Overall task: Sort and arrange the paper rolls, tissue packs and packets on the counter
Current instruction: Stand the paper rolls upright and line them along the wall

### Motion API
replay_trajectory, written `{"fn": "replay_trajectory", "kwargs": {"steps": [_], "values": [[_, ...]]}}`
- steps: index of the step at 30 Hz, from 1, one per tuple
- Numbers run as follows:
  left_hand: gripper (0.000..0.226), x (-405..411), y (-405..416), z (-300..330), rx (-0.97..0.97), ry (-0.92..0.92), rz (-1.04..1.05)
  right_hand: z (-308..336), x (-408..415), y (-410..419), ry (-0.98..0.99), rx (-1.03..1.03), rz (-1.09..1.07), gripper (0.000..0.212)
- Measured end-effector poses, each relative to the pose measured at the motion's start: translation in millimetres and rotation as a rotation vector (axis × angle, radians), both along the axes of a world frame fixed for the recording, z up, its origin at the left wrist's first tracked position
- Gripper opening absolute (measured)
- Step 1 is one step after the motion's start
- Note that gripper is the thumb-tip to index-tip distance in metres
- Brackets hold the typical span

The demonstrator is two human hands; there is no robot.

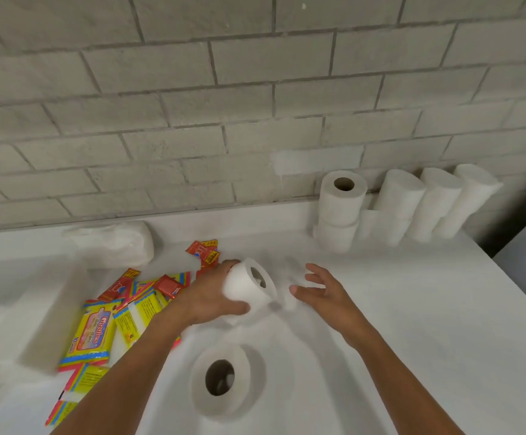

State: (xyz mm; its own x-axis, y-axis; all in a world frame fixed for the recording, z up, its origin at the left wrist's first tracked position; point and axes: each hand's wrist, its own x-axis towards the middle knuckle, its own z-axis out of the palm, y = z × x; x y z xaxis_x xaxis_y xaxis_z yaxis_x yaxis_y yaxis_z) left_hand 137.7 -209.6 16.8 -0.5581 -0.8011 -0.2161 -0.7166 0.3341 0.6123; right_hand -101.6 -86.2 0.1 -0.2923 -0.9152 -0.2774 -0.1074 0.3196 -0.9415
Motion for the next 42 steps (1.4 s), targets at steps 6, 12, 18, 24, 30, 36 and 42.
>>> {"fn": "replay_trajectory", "kwargs": {"steps": [6, 12, 18, 24, 30, 36, 42], "values": [[0.067, -24.3, 20.7, 22.3, -0.017, 0.465, 0.202, 15.2, 17.8, -18.9, -0.191, -0.096, 0.146, 0.086], [0.069, -40.8, 30.5, 23.3, 0.063, 0.622, 0.193, 35.0, 27.7, -46.2, -0.290, -0.195, 0.261, 0.055], [0.097, -35.6, 14.9, 12.4, 0.143, 0.586, 0.175, 33.6, 24.8, -69.0, -0.235, -0.218, 0.221, 0.051], [0.090, -10.2, -0.6, -10.4, 0.105, 0.526, 0.311, 17.3, 13.0, -108.9, -0.017, -0.172, -0.130, 0.061], [0.073, 18.8, 3.7, -27.5, 0.106, 0.515, 0.367, -9.2, -1.5, -141.1, 0.181, -0.247, -0.378, 0.055], [0.061, 38.7, 14.8, -40.2, 0.117, 0.480, 0.408, -33.0, -7.6, -166.3, 0.190, -0.265, -0.491, 0.075], [0.060, 57.5, 23.4, -52.2, 0.118, 0.421, 0.387, -46.5, -8.4, -175.1, 0.205, -0.254, -0.509, 0.076]]}}
